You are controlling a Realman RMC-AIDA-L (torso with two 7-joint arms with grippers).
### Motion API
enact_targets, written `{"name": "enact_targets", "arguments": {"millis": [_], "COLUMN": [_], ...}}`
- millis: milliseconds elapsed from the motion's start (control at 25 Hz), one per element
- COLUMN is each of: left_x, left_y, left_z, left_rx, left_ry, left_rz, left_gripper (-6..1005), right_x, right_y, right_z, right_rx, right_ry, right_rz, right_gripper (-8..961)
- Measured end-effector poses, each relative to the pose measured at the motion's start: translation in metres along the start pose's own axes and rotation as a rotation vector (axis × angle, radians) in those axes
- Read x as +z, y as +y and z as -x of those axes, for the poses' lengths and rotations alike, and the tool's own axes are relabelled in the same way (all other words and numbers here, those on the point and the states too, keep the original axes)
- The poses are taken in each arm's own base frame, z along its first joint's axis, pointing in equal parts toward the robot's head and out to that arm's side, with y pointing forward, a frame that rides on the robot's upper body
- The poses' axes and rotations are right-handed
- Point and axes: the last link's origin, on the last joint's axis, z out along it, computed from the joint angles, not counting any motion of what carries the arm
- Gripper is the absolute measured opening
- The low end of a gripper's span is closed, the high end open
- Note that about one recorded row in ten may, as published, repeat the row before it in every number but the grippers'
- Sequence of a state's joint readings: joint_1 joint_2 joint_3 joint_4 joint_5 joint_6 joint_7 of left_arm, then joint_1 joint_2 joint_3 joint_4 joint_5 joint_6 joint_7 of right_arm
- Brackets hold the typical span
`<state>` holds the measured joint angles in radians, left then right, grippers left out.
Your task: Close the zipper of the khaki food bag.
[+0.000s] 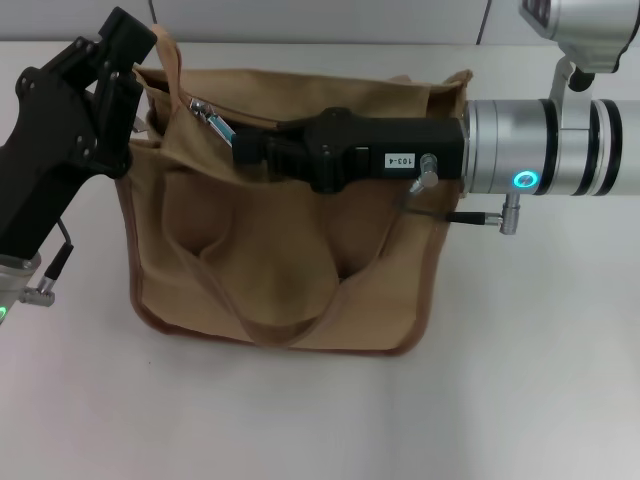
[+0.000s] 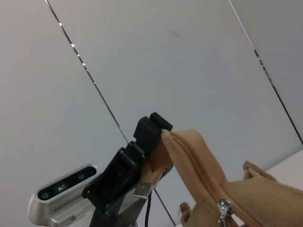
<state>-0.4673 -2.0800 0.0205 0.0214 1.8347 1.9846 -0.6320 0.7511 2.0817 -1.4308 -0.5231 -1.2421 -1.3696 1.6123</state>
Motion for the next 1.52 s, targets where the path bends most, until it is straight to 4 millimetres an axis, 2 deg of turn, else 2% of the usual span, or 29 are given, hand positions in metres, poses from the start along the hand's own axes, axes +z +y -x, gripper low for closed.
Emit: {"name": "enact_targets", "arguments": {"millis": [520,1040,1280,1520], "left_x": [-0.022,-0.029,-0.028,-0.024], "left_y": [-0.006,-0.008,-0.007,-0.006], "left_z": [-0.006,-0.008,-0.007,-0.007], "left_rx": [0.031,0.046,0.039,0.034], "left_ry": [0.004,0.002,0.003,0.013], "left_rz": [-0.108,-0.142,-0.139,-0.125], "left_gripper": [61,61,62,61], "right_x": [-0.007,-0.019,-0.027,-0.023], "right_y": [-0.001,0.001,0.002,0.002], "right_z": [0.002,-0.004,0.000,0.004], "right_rx": [0.003,0.023,-0.020,-0.072], "right_ry": [-0.024,-0.016,-0.079,-0.067], "right_rz": [-0.006,0.005,-0.007,-0.009], "right_gripper": [1,-1,52,106]}}
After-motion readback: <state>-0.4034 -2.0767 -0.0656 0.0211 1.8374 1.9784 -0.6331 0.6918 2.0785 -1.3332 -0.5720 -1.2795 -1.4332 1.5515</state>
